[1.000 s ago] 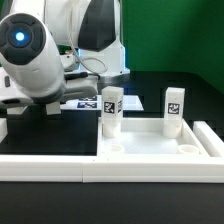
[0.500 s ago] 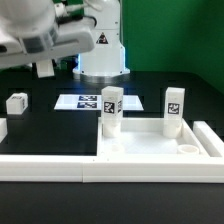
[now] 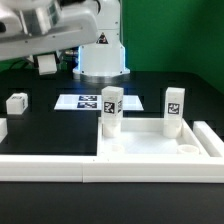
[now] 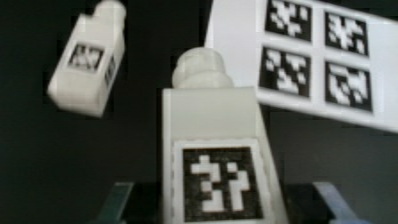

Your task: Assemble square table

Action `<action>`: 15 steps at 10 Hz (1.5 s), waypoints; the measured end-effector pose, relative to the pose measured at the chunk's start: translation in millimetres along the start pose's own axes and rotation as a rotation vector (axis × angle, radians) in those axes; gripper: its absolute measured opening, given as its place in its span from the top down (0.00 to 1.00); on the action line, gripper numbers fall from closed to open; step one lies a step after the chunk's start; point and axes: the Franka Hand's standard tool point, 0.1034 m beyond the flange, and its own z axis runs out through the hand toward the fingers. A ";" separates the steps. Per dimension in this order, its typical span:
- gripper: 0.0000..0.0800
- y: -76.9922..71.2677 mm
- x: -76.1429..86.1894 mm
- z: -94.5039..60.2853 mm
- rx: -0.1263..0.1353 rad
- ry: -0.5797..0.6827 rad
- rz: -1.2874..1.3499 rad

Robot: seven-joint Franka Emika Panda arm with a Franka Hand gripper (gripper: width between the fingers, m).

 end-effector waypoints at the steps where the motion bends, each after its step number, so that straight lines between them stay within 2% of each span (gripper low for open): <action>1: 0.64 -5.7 12.9 -29.2 0.025 0.075 0.028; 2: 0.64 -13.0 21.9 -52.4 0.042 0.134 0.059; 3: 0.64 -14.7 28.1 -64.0 0.021 0.178 0.051; 4: 0.63 -11.6 34.5 -67.3 0.002 0.273 0.043; 6: 0.63 -9.3 30.0 -64.4 -0.019 0.376 0.053; 7: 0.63 -8.4 38.1 -70.3 -0.034 0.454 0.066; 8: 0.63 -24.5 52.3 -79.5 -0.043 0.527 0.121; 9: 0.63 -50.3 74.1 -89.6 -0.038 0.590 0.157; 11: 0.63 -86.7 109.4 -110.2 -0.019 0.706 0.225; 12: 0.63 -102.1 125.0 -118.7 -0.027 0.788 0.233; 13: 0.63 -116.1 134.1 -119.4 -0.029 0.860 0.248; 14: 0.63 -121.2 133.1 -110.3 -0.043 0.897 0.235; 15: 0.63 -117.4 133.7 -112.8 -0.060 0.973 0.239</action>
Offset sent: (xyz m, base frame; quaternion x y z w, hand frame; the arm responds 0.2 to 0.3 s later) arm 0.0000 0.0000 0.0000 0.0000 0.1938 0.0000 0.9810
